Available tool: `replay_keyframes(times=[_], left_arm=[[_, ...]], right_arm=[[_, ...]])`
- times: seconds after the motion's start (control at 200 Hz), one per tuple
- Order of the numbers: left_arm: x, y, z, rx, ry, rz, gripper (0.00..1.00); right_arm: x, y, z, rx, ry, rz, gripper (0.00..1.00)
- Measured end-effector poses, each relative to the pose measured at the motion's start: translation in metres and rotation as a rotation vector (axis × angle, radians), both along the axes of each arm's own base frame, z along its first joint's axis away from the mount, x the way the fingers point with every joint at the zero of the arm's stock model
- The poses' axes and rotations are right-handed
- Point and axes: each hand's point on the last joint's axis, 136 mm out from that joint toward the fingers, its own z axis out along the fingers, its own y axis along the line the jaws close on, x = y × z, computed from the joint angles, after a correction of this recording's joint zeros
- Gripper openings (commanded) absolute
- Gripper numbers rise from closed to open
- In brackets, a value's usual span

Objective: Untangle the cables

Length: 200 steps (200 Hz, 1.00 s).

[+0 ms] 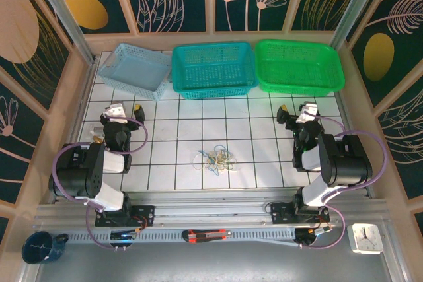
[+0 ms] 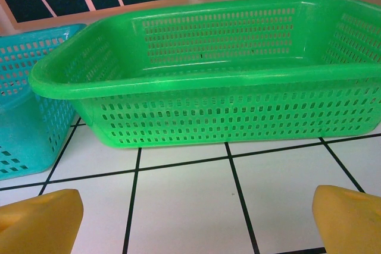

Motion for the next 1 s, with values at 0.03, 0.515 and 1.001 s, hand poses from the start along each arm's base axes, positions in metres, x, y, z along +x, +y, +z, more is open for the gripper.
replay_keyframes(times=[0.03, 0.515, 1.001], left_arm=[[0.0, 0.001, 0.0, 0.0, 0.0, 0.004, 0.99], [-0.013, 0.008, 0.017, -0.004, -0.047, 0.05, 0.99], [-0.041, 0.002, 0.155, -0.234, -0.298, 0.012, 0.99]], right_arm=[[0.0, 0.0, 0.0, 0.0, 0.0, 0.002, 0.99], [-0.012, -0.002, 0.012, -0.003, -0.038, -0.013, 0.99], [-0.005, -0.035, 0.134, 0.421, -0.072, -0.212, 0.99]])
